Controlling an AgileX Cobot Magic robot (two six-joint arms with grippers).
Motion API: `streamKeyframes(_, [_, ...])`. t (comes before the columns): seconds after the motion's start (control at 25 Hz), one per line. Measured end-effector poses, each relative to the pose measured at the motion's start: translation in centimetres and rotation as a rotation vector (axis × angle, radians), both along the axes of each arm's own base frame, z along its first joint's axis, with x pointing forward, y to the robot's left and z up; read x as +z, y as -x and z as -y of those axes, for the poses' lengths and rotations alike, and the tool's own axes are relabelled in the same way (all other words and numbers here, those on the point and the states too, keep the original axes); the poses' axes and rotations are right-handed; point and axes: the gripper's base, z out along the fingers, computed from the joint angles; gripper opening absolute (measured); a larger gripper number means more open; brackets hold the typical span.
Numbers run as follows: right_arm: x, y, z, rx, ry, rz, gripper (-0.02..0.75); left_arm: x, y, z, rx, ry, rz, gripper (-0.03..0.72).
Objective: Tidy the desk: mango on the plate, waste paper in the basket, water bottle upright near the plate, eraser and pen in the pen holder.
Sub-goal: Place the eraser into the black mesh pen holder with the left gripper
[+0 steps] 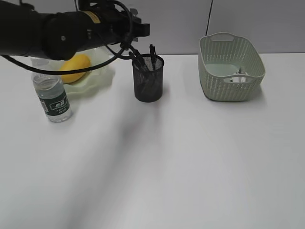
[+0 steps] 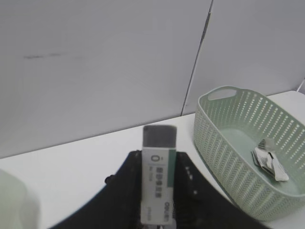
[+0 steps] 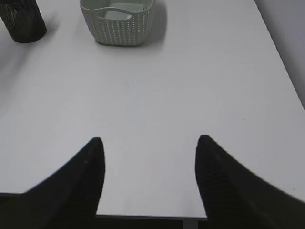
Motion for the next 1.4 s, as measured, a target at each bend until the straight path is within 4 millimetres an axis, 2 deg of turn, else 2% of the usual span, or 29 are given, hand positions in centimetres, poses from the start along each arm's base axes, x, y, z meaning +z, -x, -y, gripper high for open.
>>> streamKeyframes(0.16, [0.0,0.0,0.0,0.0,0.0,0.0,0.478,-1.3,-2.2,1.3,-0.003,-0.01,0.001,0.157])
streamKeyframes(0.4, [0.0,0.0,0.0,0.0,0.0,0.0,0.478,-4.0,-4.2,2.6,-0.005,-0.03,-0.03,0.157])
streamKeyframes(0.72, [0.0,0.0,0.0,0.0,0.0,0.0,0.478,-5.4,-5.4,3.4,-0.009,-0.043,-0.05,0.157])
streamKeyframes(0.96, [0.0,0.0,0.0,0.0,0.0,0.001,0.478,-5.8,-5.5,3.5,-0.018,-0.06,-0.056,0.162])
streamKeyframes(1.04, [0.0,0.0,0.0,0.0,0.0,0.001,0.478,-5.9,-5.5,3.5,-0.02,-0.065,-0.066,0.226])
streamKeyframes(1.2, [0.0,0.0,0.0,0.0,0.0,0.001,0.478,-5.9,-5.4,3.5,-0.021,-0.068,-0.071,0.457])
streamKeyframes(1.28, [0.0,0.0,0.0,0.0,0.0,0.001,0.478,-6.0,-5.4,3.5,-0.021,-0.07,-0.074,0.515])
streamKeyframes(1.4, [0.0,0.0,0.0,0.0,0.0,0.001,0.478,-6.0,-5.4,3.5,-0.023,-0.074,-0.08,0.542])
